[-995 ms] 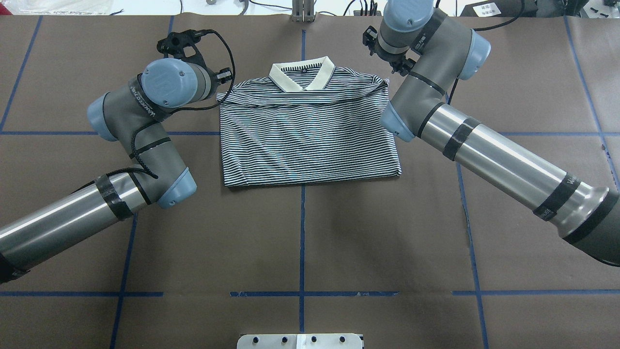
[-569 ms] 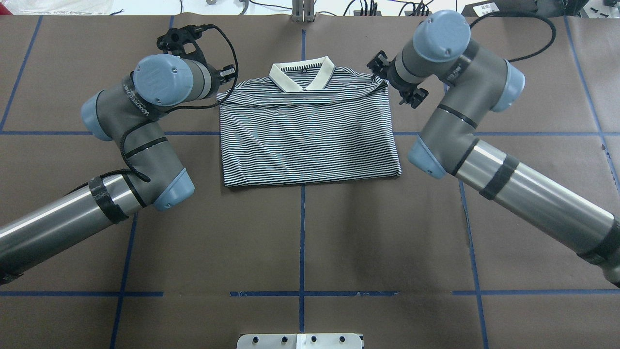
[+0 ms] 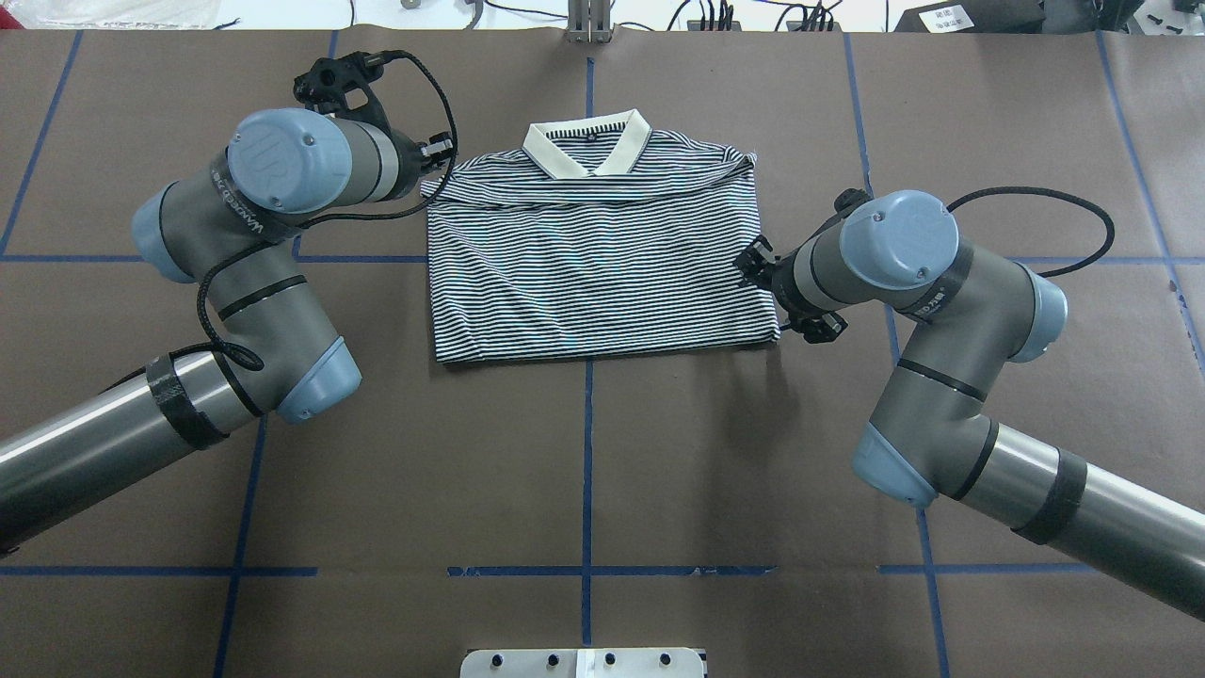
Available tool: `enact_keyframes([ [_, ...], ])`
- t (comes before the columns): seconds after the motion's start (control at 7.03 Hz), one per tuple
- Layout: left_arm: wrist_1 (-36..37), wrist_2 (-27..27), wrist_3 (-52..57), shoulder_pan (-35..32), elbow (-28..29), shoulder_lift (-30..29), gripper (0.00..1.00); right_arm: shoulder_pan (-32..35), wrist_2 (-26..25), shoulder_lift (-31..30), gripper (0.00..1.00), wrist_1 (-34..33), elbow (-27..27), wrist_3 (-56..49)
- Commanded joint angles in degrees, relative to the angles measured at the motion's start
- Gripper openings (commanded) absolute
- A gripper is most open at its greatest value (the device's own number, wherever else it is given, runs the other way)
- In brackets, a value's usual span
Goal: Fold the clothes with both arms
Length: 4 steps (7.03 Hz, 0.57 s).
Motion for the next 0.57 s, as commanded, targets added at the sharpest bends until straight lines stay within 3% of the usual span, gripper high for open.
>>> enact_keyframes([
  [0.0,0.12,0.02,-0.02,0.00,-0.20,0.04,0.29,-0.96,-0.10,-0.85,0.69,0.01,-0.04,0.33],
  [0.14,0.12,0.11,0.07,0.00,-0.20,0.04,0.29,-0.96,-0.10,-1.29,0.66,0.01,-0.04,0.33],
  [0.28,0.12,0.11,0.07,-0.08,-0.20,0.12,0.29,-0.96,-0.10,-1.64,0.53,0.01,0.13,0.42],
  [0.43,0.12,0.11,0.07,-0.08,-0.20,0.12,0.29,-0.96,-0.10,-2.00,0.27,0.01,0.22,1.38],
])
